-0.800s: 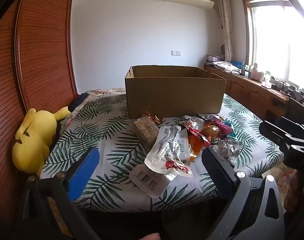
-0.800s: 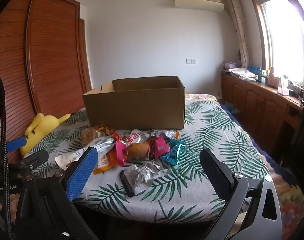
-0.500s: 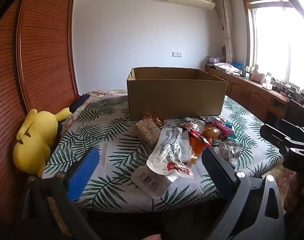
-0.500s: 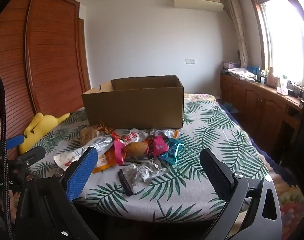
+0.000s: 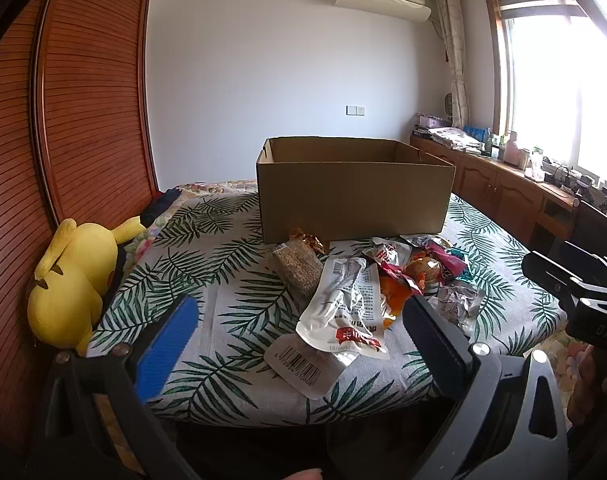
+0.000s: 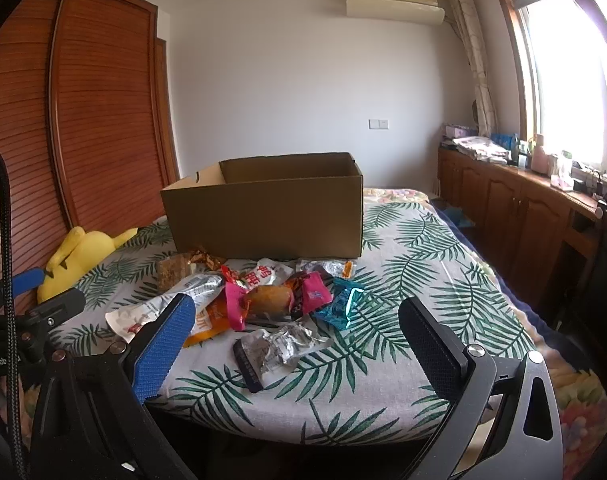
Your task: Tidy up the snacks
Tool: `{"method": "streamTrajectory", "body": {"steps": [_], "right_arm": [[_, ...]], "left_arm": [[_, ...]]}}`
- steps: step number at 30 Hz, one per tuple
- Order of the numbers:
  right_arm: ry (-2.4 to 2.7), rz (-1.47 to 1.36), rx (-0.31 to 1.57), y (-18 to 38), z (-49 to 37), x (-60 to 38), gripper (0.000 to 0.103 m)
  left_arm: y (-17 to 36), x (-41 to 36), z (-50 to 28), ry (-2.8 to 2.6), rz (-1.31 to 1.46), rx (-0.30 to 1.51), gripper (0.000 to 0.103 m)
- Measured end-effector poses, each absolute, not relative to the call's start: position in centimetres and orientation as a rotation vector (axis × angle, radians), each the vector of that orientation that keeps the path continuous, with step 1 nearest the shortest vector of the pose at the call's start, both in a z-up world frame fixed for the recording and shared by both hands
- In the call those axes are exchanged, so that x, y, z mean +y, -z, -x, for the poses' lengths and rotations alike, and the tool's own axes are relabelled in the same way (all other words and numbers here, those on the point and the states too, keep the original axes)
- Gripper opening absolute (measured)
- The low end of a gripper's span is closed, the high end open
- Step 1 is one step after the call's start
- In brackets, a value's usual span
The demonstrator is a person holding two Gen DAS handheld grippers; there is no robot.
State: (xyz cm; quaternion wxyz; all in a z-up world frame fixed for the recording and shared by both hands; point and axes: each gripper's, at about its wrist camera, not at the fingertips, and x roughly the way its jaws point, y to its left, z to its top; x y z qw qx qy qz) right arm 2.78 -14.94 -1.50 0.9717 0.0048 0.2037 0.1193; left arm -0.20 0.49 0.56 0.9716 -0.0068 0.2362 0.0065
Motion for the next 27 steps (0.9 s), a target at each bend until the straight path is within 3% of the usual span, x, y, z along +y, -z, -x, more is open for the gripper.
{"method": "streamTrajectory", "body": {"steps": [27], "right_arm": [[-0.233, -0.004, 0.403, 1.08, -2.55, -15.09, 0.103]], "left_arm": [[-0.93, 0.40, 0.35, -0.012, 0.010, 0.463, 0.103]]}}
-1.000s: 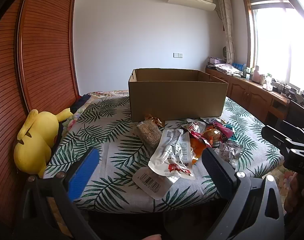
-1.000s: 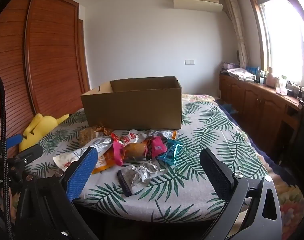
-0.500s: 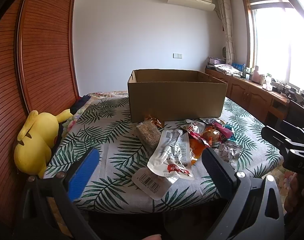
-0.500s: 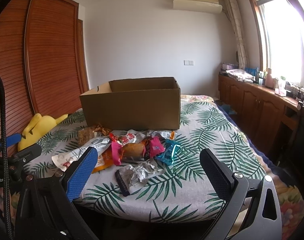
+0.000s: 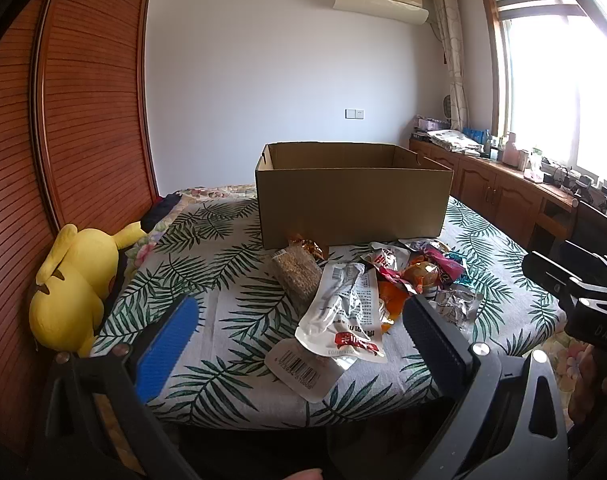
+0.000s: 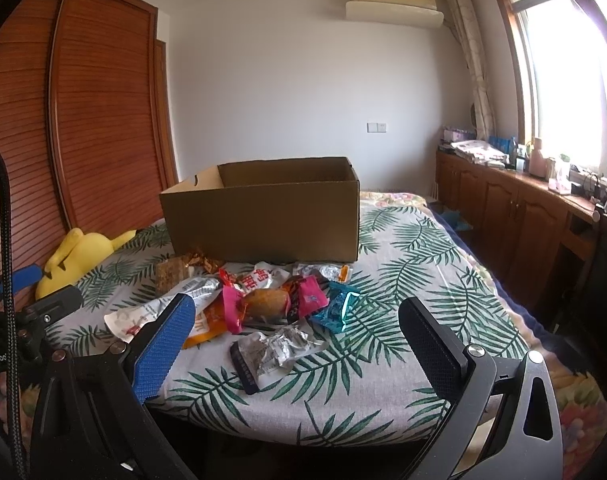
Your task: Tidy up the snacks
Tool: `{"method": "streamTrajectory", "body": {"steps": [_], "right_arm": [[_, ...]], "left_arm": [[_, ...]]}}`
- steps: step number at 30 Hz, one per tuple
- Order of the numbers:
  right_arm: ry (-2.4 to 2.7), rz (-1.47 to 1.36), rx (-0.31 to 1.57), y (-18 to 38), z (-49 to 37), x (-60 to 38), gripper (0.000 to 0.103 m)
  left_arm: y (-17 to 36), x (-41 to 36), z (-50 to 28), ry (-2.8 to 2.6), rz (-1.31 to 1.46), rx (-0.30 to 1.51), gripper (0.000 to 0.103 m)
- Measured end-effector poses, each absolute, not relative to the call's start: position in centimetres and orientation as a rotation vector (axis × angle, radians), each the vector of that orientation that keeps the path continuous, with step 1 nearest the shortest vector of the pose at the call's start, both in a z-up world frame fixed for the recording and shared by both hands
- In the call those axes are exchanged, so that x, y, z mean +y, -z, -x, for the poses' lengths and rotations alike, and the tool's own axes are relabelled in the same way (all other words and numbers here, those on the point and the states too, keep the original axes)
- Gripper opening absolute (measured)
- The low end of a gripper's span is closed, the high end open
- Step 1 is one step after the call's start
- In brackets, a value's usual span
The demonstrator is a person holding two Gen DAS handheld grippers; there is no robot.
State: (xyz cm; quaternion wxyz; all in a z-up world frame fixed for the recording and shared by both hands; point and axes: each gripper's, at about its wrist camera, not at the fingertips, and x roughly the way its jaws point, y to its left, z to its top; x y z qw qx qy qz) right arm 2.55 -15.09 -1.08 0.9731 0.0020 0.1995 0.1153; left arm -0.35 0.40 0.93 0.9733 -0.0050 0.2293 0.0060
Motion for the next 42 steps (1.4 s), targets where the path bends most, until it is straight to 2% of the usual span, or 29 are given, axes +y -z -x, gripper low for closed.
{"method": "streamTrajectory", "body": {"steps": [24, 42], "right_arm": [[-0.236, 0.000, 0.404, 1.3, -2.6, -15.0, 0.103], [-0.271, 0.020, 0.534, 5.4, -4.9, -15.4, 0.102]], "left_arm": [[-1.1, 0.2, 0.4, -0.006, 0.001, 0.467, 0.103], [2.8, 0.6, -2.0, 0.014, 0.004, 0.575, 0.103]]}}
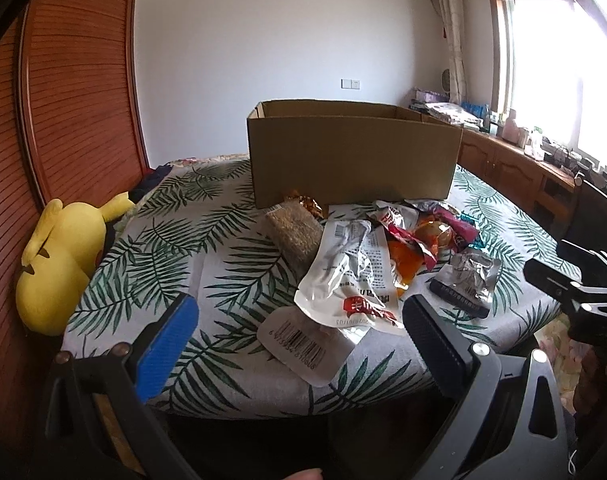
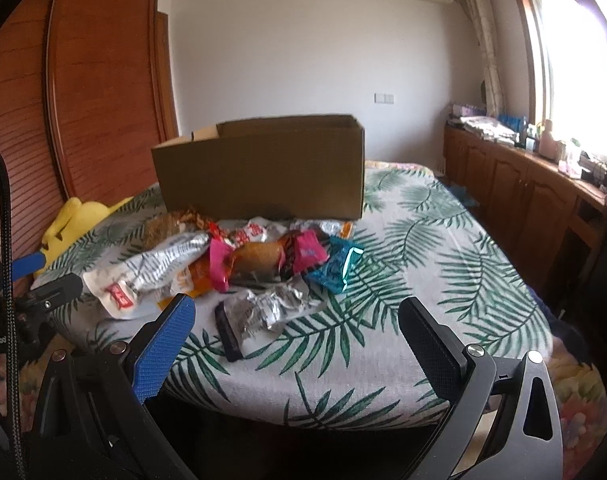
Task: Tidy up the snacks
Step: 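Lower the left gripper onto the long white snack packet and close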
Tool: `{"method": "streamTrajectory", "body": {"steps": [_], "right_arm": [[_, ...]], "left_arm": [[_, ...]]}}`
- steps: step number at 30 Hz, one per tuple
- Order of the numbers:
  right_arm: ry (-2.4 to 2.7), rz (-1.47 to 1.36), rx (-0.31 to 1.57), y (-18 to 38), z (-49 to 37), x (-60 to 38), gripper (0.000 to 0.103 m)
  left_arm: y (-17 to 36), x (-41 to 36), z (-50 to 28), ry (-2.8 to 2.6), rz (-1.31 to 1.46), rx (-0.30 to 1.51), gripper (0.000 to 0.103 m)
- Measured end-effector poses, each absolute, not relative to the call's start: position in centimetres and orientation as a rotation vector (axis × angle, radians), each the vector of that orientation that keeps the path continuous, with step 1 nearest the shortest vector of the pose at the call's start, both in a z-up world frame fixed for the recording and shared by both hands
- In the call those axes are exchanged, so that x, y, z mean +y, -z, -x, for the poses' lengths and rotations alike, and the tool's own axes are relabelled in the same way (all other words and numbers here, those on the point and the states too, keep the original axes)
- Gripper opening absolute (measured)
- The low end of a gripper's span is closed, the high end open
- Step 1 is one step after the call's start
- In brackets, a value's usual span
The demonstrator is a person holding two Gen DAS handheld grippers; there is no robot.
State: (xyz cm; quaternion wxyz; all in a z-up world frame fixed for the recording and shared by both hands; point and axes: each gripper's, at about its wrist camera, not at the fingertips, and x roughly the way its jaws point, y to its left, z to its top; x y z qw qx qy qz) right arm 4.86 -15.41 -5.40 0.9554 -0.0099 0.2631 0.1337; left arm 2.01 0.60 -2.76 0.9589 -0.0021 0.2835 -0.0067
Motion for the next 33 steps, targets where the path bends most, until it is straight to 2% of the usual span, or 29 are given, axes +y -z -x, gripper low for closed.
{"method": "streamTrajectory", "body": {"steps": [8, 15, 23, 28, 33], "right_arm": [[-0.326, 0.005, 0.662, 8.0, -8.5, -14.9, 0.093], [-0.341, -0.039, 0.743, 9.1, -11.0, -14.3, 0.092], [-0.302, 0.058, 0.737, 9.5, -11.7, -12.8, 0.089], [-0.332, 0.079, 0.737, 9.3, -11.7, -12.8, 0.072], [-0.353, 0.078, 0.742, 9.3, -11.6, -13.2, 0.070]], "left_arm": [[3.2, 0.4, -4.3, 0.058, -0.033, 0.612, 0.103], [3.2, 0.1, -6.3, 0.100, -0.055, 0.665, 0.103], [3.0, 0.1, -8.3, 0.134, -0.054, 0.717, 0.103], [2.7, -0.5, -9.6, 0.129, -0.114, 0.737, 0.103], [3.0, -0.7, -11.7, 0.194, -0.101, 0.812, 0.102]]}}
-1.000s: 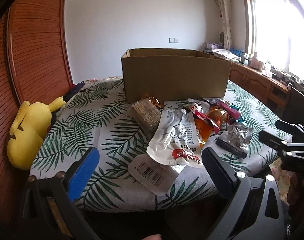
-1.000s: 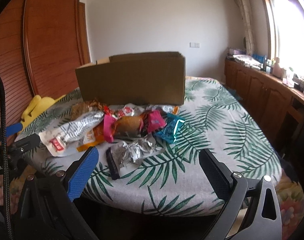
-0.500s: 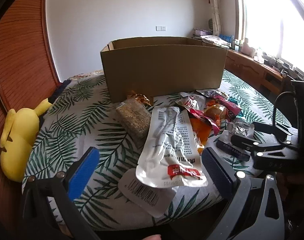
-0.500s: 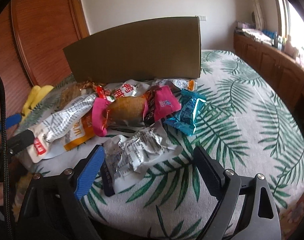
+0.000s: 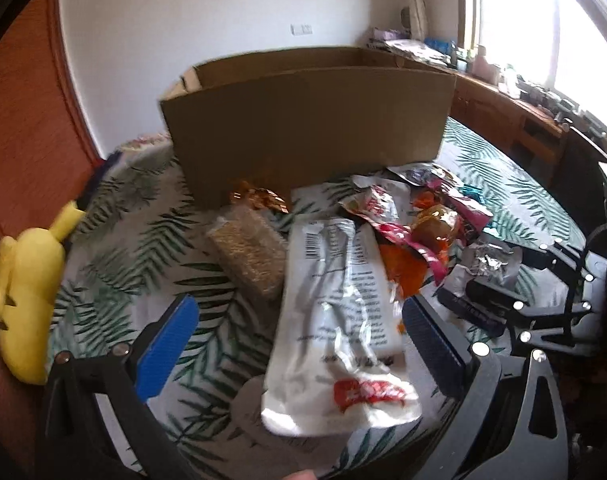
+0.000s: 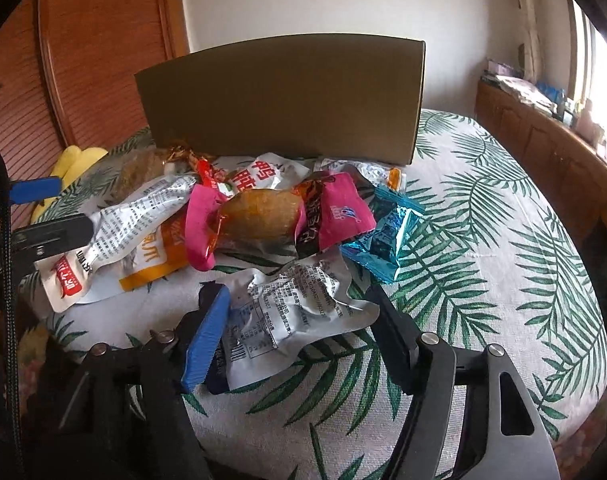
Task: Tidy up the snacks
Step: 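Lower the left gripper onto the long white snack packet and close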
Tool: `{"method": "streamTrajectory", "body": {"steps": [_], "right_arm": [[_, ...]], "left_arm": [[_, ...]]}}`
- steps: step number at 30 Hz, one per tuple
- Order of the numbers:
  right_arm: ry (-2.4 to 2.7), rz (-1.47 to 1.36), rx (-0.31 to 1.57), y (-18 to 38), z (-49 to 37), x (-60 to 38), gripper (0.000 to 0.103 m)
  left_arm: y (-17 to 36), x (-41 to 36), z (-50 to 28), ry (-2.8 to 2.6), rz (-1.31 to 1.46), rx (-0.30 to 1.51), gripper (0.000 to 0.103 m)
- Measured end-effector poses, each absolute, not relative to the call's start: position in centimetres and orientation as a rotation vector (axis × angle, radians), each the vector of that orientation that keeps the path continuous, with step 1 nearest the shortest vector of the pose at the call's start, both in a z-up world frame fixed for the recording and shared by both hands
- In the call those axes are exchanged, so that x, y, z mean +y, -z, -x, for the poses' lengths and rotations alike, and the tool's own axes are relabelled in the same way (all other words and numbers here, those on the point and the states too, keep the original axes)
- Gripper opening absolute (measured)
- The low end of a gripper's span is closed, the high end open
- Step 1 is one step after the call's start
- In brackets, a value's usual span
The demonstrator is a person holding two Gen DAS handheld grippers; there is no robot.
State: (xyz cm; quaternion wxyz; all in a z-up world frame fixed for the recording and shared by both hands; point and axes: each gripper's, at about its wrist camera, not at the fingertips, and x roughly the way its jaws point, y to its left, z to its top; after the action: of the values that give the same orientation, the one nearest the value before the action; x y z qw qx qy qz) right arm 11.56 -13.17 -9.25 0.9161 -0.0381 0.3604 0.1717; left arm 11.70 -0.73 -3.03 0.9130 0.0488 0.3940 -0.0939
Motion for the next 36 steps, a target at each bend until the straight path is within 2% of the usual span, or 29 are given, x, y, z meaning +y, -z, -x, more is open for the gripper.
{"method": "streamTrajectory", "body": {"steps": [8, 17, 19, 22, 30, 32, 33, 34, 36], "right_arm": [[-0.360, 0.089, 0.743, 9.2, -10.4, -15.0, 0.070], [-0.360, 0.089, 0.727, 9.3, -10.2, -15.2, 0.071], [-0.360, 0.088, 0.725, 9.4, -10.2, -15.2, 0.071], [-0.360, 0.089, 0.726, 9.4, -10.2, -15.1, 0.071], [-0.361, 0.082, 0.741, 9.2, -11.0, -14.8, 0.073], [-0.361, 0.081, 0.738, 9.2, -11.1, -14.8, 0.073], [-0.360, 0.079, 0.737, 9.3, -11.2, -14.7, 0.073], [-0.359, 0.077, 0.736, 9.3, -11.3, -14.7, 0.073], [-0.358, 0.077, 0.733, 9.3, -11.2, -14.7, 0.074]], "left_arm": [[4.1, -1.0, -14.7, 0.270, -0.093, 0.962, 0.099], [4.7, -1.8, -16.4, 0.307, -0.063, 1.028, 0.096], [4.7, -1.9, -16.7, 0.308, -0.061, 1.036, 0.089], [4.8, -1.8, -17.4, 0.307, -0.050, 1.055, 0.085], [5.3, -2.2, -17.7, 0.310, -0.055, 1.066, 0.087], [5.2, -2.4, -17.6, 0.319, -0.067, 1.056, 0.082], [5.0, -2.4, -17.4, 0.343, -0.062, 1.050, 0.070], [4.8, -2.4, -17.2, 0.357, -0.054, 1.044, 0.064], [4.7, -2.7, -16.9, 0.343, -0.076, 1.032, 0.062]]}}
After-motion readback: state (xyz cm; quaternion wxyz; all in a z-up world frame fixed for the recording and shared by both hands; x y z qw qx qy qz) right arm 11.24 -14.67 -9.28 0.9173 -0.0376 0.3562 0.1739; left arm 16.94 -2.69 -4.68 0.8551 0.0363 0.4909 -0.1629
